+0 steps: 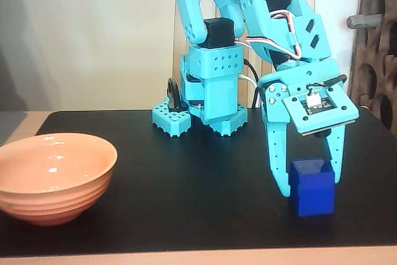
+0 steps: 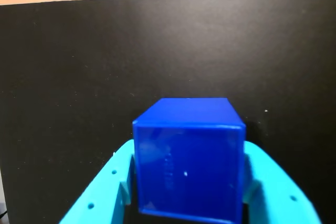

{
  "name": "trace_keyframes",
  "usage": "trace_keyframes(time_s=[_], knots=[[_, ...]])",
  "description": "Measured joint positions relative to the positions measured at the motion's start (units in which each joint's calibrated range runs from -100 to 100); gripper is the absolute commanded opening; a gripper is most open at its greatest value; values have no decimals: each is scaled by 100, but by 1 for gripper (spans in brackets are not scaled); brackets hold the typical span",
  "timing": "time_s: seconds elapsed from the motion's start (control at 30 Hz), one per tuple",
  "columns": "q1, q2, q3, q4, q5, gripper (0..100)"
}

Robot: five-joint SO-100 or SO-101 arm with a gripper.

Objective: Place the blue cube in the orange bowl.

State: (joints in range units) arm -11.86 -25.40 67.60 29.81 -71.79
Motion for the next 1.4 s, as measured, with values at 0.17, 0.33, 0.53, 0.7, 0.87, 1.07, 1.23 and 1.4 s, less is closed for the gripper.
trace_keyframes(time_s=[0.17, 0.33, 0.53, 0.7, 0.87, 1.07, 1.23, 1.4], knots=[[0, 0, 0, 0, 0, 17], [0, 0, 0, 0, 0, 17], [0, 0, 0, 0, 0, 15], [0, 0, 0, 0, 0, 15], [0, 0, 0, 0, 0, 16], [0, 0, 0, 0, 0, 16], [9, -42, 0, 0, 0, 16], [19, -272, 0, 0, 0, 16]])
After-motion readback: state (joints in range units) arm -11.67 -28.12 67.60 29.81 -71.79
